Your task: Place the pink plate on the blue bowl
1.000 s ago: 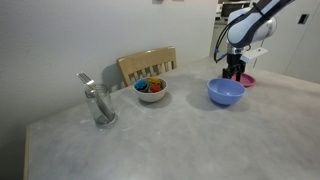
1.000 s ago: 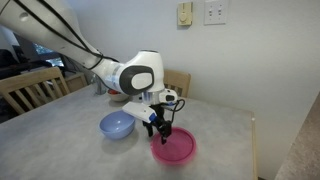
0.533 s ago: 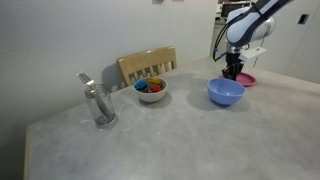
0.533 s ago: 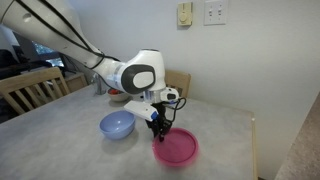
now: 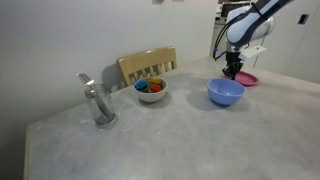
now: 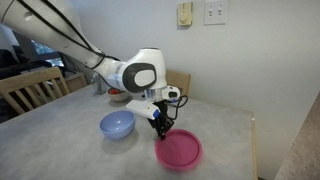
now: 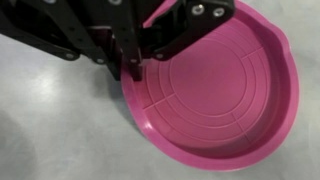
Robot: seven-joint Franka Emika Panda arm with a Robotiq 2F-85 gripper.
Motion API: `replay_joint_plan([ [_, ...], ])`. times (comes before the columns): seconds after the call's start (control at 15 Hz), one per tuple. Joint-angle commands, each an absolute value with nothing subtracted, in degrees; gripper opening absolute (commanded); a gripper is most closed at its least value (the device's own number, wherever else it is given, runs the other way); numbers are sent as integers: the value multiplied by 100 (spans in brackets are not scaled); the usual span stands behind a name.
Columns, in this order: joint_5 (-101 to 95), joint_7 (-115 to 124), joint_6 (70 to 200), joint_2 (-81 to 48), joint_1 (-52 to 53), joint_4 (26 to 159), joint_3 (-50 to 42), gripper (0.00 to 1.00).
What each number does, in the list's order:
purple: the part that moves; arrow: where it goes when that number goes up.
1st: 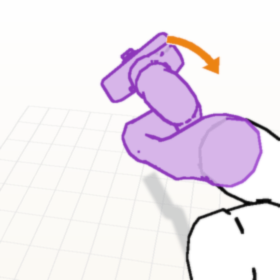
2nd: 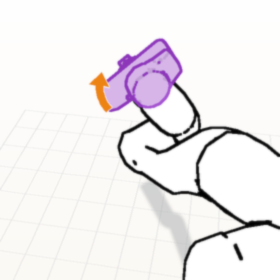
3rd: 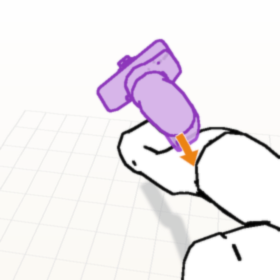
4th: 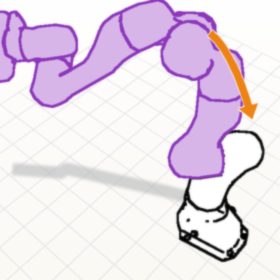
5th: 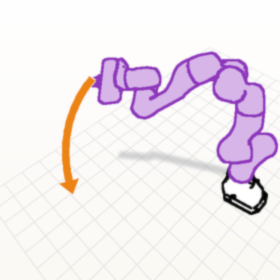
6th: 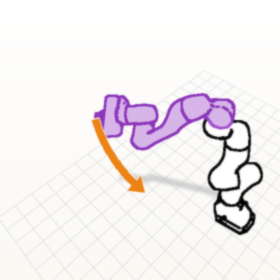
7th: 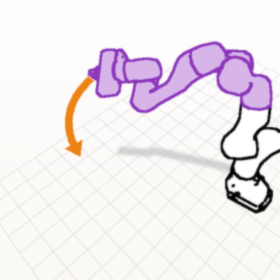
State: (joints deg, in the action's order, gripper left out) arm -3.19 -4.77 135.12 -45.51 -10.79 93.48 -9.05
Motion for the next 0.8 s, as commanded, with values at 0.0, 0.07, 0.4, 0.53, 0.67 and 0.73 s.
replay_joint_plan([
  [0.0, -951, -109, 13887, -4413, -748, 9556, -1275, 3],
  [0.07, -1227, 55, 14009, -4356, -598, 9646, -1431, 3],
  [0.4, -2265, 780, 14317, -4261, -24, 9825, -1982, 3],
  [0.53, -2491, 972, 14358, -4214, 131, 9910, -2079, 3],
  [0.67, -2629, 1041, 14381, -4106, 225, 10042, -2073, 3],
  [0.73, -2675, 1039, 14388, -4033, 255, 10121, -2049, 3],
])
